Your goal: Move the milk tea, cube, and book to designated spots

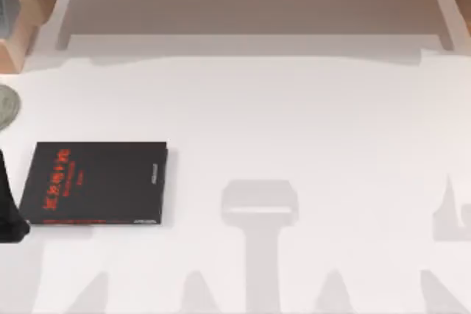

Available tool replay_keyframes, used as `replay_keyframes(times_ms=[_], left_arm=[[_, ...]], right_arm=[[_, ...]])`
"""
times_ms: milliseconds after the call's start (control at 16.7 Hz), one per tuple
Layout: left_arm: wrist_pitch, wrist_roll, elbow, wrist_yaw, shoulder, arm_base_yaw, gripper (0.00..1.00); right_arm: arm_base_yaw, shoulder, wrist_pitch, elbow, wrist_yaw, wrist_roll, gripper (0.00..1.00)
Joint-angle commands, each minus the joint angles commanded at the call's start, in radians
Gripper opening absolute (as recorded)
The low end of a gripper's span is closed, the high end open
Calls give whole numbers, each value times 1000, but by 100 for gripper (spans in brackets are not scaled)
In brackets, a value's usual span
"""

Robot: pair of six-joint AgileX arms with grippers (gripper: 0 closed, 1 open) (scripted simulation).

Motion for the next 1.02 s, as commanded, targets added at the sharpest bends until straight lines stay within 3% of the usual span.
replay_keyframes(times_ms=[240, 480, 1020], left_arm=[[16, 0, 30, -14, 31, -13, 100], [104, -1, 200, -95, 220, -88, 100], [421, -4, 832, -385, 1161, -377, 100]], right_arm=[[0, 0, 0, 0, 0, 0, 100], [0, 0, 0, 0, 0, 0, 100], [0, 0, 0, 0, 0, 0, 100]])
